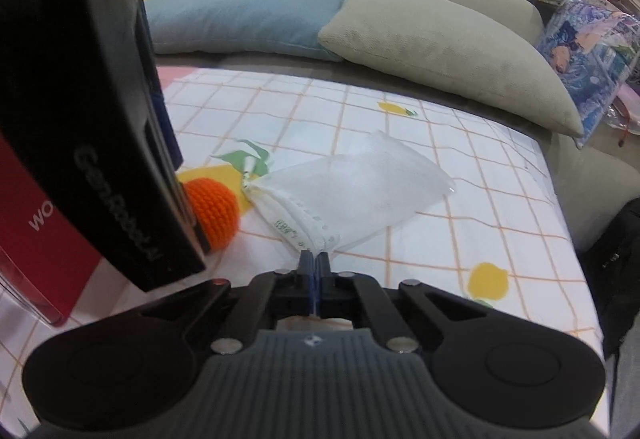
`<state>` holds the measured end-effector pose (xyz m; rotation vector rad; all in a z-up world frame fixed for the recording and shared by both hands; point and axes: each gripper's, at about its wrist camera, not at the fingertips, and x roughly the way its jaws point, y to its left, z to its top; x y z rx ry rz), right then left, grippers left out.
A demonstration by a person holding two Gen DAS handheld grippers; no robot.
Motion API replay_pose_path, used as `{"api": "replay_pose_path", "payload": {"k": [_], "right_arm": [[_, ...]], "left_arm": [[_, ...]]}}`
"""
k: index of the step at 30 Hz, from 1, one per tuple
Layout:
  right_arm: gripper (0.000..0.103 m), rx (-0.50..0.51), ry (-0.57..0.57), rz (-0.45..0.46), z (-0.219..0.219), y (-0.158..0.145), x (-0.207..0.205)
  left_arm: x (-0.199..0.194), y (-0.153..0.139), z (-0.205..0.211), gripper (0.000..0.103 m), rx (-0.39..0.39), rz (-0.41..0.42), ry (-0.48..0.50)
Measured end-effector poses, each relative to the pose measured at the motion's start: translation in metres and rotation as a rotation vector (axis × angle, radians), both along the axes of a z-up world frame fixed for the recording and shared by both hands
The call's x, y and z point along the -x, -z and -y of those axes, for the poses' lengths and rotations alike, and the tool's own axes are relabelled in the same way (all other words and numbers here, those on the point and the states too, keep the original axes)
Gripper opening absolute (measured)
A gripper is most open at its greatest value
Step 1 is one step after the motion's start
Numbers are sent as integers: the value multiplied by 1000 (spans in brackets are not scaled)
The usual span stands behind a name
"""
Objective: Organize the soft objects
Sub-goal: 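Grasp the orange crocheted fruit with the left tool while the right grasps the mesh bag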
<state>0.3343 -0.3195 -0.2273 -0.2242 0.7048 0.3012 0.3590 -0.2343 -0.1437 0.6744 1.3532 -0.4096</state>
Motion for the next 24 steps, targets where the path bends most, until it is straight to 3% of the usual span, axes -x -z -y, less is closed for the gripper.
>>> {"api": "replay_pose_path", "payload": {"k": [4, 6, 8, 11, 12, 15, 18, 19, 24], "right_arm": [[0, 21, 16, -64, 13, -9, 11], [0, 41, 34, -95, 17, -13, 15], [0, 40, 75, -136, 24, -16, 18], [2, -16, 113, -167, 36, -23, 21], [6, -28, 122, -162, 39, -27, 23], [42, -79, 149, -126, 47, -37, 31], [49, -152, 207, -83, 54, -43, 29], [57, -186, 238, -76, 57, -42, 26], [74, -267, 357, -76, 57, -20, -2]], "left_arm": [[0, 7, 4, 62, -22, -17, -3], [3, 11, 6, 50, -46, -13, 10], [7, 13, 6, 46, -65, -8, 25], [11, 7, 0, 44, -16, 1, 17], [12, 4, -2, 44, 10, 8, 8], [18, -9, -5, 44, 76, 52, -12], [23, -21, -5, 44, 126, 112, -27], [23, -24, -6, 44, 138, 133, -36], [19, -33, -11, 44, 188, 200, -103]]}}
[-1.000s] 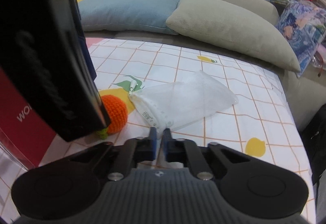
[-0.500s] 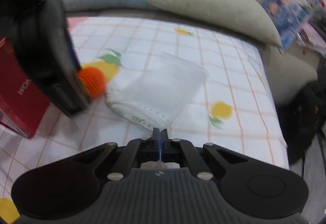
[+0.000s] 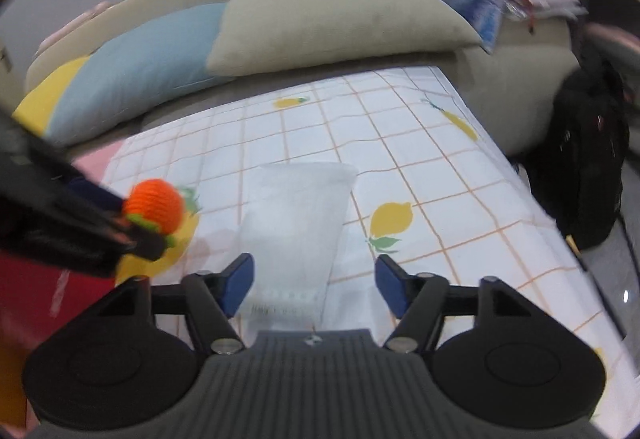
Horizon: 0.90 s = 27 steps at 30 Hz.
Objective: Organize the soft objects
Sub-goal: 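Grasp the orange crocheted fruit with the left tool while the right grasps the mesh bag, then carry the crocheted fruit and mesh bag into the orange box and release both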
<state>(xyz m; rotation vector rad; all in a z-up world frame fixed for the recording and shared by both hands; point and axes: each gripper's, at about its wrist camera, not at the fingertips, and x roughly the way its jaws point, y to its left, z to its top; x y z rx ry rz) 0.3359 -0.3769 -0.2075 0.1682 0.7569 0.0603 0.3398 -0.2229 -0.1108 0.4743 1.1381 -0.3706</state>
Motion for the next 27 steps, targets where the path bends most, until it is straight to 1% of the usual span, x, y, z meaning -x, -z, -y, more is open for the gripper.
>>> {"api": "replay_pose_path", "payload": {"k": [3, 5, 6, 8, 10, 11, 13, 15, 18, 20, 27], "right_arm": [[75, -6, 1, -21, -8, 13, -10], [75, 29, -18, -14, -17, 18, -7], [73, 56, -36, -1, -21, 18, -6], [66, 104, -70, 13, -30, 20, -2], [46, 155, -103, 34, -39, 22, 2], [39, 181, -121, 45, -43, 22, 4], [11, 193, -154, 55, -47, 21, 8], [1, 216, -172, 59, -50, 21, 10], [0, 211, -171, 53, -47, 18, 12], [0, 200, -163, 67, -45, 10, 15], [0, 173, -137, 173, -39, -37, 48]], "left_arm": [[0, -5, -3, 44, 21, 0, -19], [1, -7, -6, 44, 32, 7, -27], [2, -9, -8, 44, 38, 9, -32], [4, -11, -11, 44, 53, 14, -41], [7, -15, -14, 44, 68, 21, -52], [9, -17, -15, 44, 76, 23, -56], [14, -23, -18, 44, 90, 34, -64], [18, -31, -23, 44, 108, 48, -73], [27, -44, -31, 44, 138, 73, -86], [34, -55, -38, 44, 163, 92, -91], [71, -95, -69, 44, 264, 176, -131]]}}
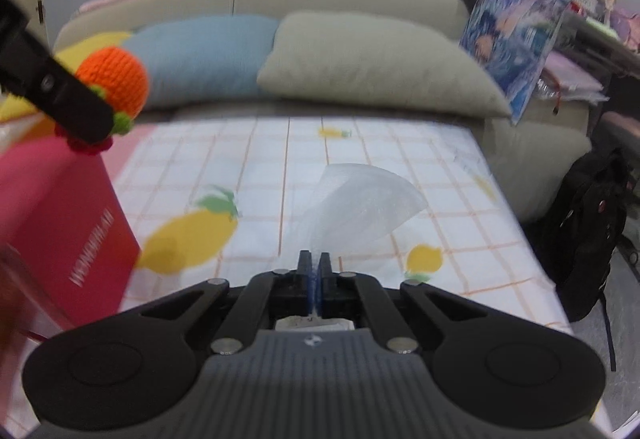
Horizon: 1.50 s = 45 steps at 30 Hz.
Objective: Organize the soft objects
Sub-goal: 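Carry the crocheted fruit and mesh bag into the orange box and release both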
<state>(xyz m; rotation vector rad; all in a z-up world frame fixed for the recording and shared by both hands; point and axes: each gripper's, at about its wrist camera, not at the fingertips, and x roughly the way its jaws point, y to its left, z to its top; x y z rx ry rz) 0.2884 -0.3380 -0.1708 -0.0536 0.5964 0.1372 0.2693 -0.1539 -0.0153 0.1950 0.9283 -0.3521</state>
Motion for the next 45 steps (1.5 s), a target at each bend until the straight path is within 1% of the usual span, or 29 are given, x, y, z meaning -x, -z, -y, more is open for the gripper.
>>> {"api": "replay_pose_path", "payload": {"k": [4, 9, 12, 15, 19, 22, 25, 27, 29, 31, 35, 37, 39, 41, 45], "right_arm": [[0, -96, 18, 51, 1, -36, 26], [0, -145, -29, 119, -22, -73, 64], [0, -176, -87, 140, -45, -92, 83], [0, -186, -177, 148, -73, -108, 95], [0, -192, -305, 138, -117, -120, 100], [0, -139, -396, 128, -156, -123, 97], [0, -96, -480, 85, -193, -120, 85], [0, -58, -509, 62, -216, -114, 74], [0, -1, -535, 47, -238, -107, 61], [0, 64, -543, 34, -257, -99, 47], [0, 169, -555, -10, -283, -82, 15], [0, 219, -565, -32, -291, -74, 6], [0, 267, -582, -52, -300, -67, -1], [0, 311, -601, -68, -307, -58, -3], [0, 393, -627, -81, -312, -46, -6]], "left_arm": [[27, -24, -30, 44, 50, 55, -39], [54, -47, -82, 44, 94, 99, -132], [66, -55, -118, 44, 120, 124, -217], [76, -59, -151, 44, 147, 144, -298], [87, -52, -190, 44, 166, 136, -376], [88, -42, -210, 44, 186, 109, -403], [85, -28, -225, 44, 206, 70, -403], [81, -19, -234, 44, 226, 46, -392], [76, -8, -239, 44, 226, 32, -381], [68, 4, -244, 44, 225, -2, -369], [53, 30, -251, 44, 199, -68, -359], [46, 42, -257, 44, 203, -110, -360], [42, 52, -261, 44, 194, -135, -365], [41, 57, -265, 44, 187, -148, -372], [43, 64, -272, 44, 201, -173, -388]]}}
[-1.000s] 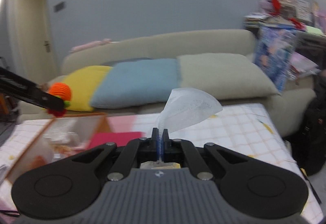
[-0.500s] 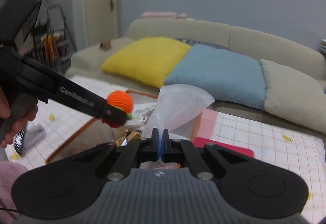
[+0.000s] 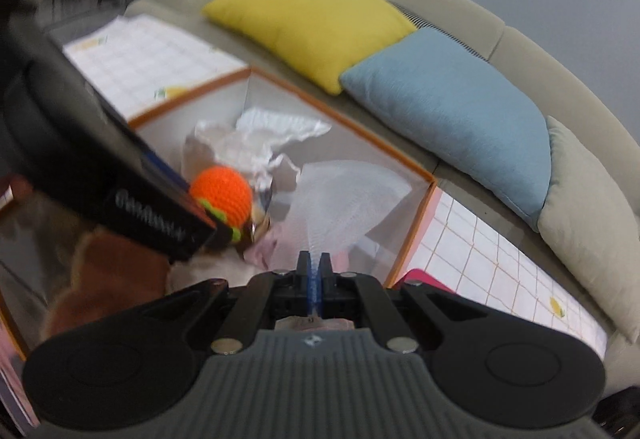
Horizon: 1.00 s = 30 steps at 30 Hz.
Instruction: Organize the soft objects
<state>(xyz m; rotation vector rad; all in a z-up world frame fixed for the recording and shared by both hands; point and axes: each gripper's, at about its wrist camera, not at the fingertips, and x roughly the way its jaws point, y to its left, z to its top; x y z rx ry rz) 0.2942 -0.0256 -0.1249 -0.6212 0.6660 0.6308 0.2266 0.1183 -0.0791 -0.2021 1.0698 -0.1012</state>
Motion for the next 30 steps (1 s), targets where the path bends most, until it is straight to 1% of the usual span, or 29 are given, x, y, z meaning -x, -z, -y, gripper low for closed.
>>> {"api": "replay_pose_path", "payload": {"k": [3, 6, 7, 8, 9, 10, 11, 13, 14, 16, 17, 18, 22, 26, 28, 30], "right_arm": [[1, 52, -22, 13, 1, 5, 2], [5, 84, -38, 24, 3, 5, 2], [6, 86, -40, 24, 4, 4, 3], [6, 86, -42, 25, 4, 1, 4], [10, 85, -45, 24, 4, -1, 5], [17, 87, -49, 26, 4, -4, 6], [20, 88, -54, 32, 4, -7, 8], [32, 91, -65, 50, 6, -15, 12], [34, 91, -70, 56, 6, -19, 14], [41, 91, -74, 68, 7, -28, 18], [43, 91, -74, 75, 8, -33, 20], [46, 89, -74, 82, 10, -39, 23], [55, 58, -59, 105, 21, -62, 33], [60, 8, -6, 108, 36, -86, 41], [66, -26, 31, 102, 46, -100, 46], [67, -60, 66, 87, 56, -111, 49]], "left_arm": [[1, 2, -1, 45, -4, -9, -1], [1, 2, 1, 45, -7, -13, 1], [1, 1, 2, 46, -9, -10, 2], [3, -1, 2, 49, -11, -5, 3], [4, -4, 3, 54, -10, 3, 2], [3, -6, 3, 56, -9, 10, 1], [4, -9, 4, 59, -10, 19, 1], [8, -18, 5, 64, -11, 41, 5], [10, -22, 6, 66, -10, 53, 8], [14, -31, 7, 70, -11, 79, 7], [17, -36, 8, 72, -11, 95, 8], [18, -41, 9, 74, -12, 110, 9], [29, -63, 13, 74, -35, 194, 19], [46, -91, 23, 74, -67, 322, 35], [56, -105, 29, 74, -90, 383, 44], [68, -118, 36, 74, -106, 447, 54]]}}
